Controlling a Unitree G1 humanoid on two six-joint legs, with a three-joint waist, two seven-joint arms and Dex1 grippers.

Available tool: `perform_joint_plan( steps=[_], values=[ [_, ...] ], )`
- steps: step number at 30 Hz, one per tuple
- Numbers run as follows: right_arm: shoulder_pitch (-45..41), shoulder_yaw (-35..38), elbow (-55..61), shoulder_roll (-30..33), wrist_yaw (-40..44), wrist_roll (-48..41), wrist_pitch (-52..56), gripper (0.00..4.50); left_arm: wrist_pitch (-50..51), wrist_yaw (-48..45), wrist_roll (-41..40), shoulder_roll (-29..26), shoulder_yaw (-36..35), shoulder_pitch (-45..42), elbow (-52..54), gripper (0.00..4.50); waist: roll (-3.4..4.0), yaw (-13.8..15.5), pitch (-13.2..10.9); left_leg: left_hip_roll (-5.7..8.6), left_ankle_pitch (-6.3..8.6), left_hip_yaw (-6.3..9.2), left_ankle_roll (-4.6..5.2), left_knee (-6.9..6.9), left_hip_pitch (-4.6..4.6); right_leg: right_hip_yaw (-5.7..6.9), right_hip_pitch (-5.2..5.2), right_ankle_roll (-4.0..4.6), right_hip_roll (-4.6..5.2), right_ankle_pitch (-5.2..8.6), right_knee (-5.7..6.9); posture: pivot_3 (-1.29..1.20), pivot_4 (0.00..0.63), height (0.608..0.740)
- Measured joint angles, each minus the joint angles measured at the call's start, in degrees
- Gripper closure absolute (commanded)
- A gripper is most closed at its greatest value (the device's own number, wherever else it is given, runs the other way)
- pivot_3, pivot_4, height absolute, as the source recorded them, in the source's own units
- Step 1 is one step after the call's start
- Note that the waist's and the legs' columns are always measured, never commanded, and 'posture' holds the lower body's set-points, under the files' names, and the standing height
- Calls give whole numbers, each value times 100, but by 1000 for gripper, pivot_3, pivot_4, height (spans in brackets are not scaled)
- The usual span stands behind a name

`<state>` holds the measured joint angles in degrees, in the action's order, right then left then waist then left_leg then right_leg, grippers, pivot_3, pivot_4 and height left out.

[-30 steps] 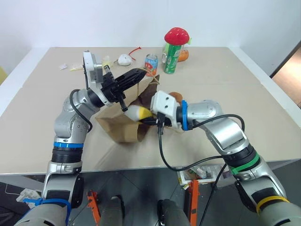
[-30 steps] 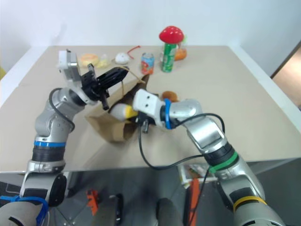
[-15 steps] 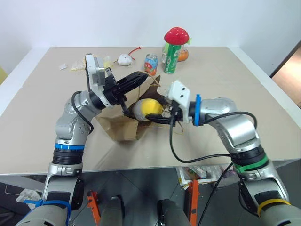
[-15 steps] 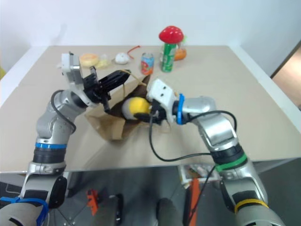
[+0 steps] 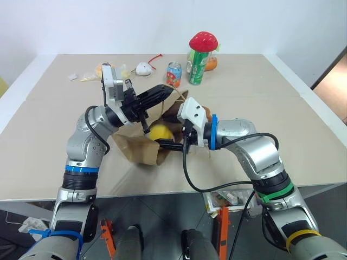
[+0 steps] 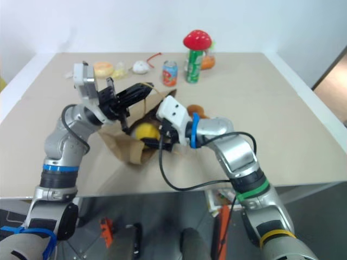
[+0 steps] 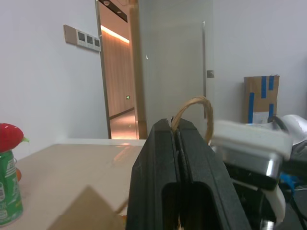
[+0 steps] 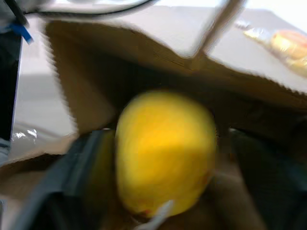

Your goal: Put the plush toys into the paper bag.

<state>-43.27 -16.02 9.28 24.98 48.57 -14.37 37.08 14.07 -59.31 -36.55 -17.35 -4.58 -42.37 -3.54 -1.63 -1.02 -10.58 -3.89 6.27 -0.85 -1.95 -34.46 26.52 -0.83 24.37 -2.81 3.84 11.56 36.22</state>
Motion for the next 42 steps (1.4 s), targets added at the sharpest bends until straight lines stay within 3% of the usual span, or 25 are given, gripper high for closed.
perform_joint_plan(
  steps=[5,9,15,22,23,30,42],
  values=[
    [-19,163,-145,68,-93,-10,-2,120,0,3,0,-4,0,5,6,4500,0,-3,0,0,0,1,0,1,-1,0,1,0,0,0,0,0,150,740],
    [153,1013,346,780,352,-689,342,120,-1,3,0,-17,3,23,25,4500,0,13,0,1,0,0,0,0,5,0,-1,-5,2,4,-3,0,150,740],
    [882,1615,635,1590,786,-1144,479,120,-1,-5,0,-44,9,38,27,4500,0,-24,0,1,4,-1,-2,1,-1,-2,1,0,2,4,-5,0,150,740],
    [275,1930,-727,1695,-156,-480,100,120,-1,-25,-2,-63,16,45,36,4500,0,-20,0,1,3,0,-2,-6,-9,-4,-1,10,0,-13,-4,0,150,740],
    [-22,1732,-1419,1310,-623,-83,-84,120,-1,-30,-2,-91,15,49,38,4500,-1,-36,0,1,3,1,-1,-5,-11,-9,1,10,-3,-13,-5,0,150,740],
    [-503,1406,-2686,388,-1482,354,-134,120,-1,-50,-3,-112,20,59,48,4500,1,-28,-1,2,1,5,2,4,0,-20,8,-6,-14,-4,-3,0,150,740],
    [-799,1368,-3896,-257,-2161,690,-225,120,-1,21,-4,-134,14,110,184,4500,1,-27,-1,1,2,7,2,6,0,-20,8,-3,-17,-4,-3,0,150,740]
  ],
)
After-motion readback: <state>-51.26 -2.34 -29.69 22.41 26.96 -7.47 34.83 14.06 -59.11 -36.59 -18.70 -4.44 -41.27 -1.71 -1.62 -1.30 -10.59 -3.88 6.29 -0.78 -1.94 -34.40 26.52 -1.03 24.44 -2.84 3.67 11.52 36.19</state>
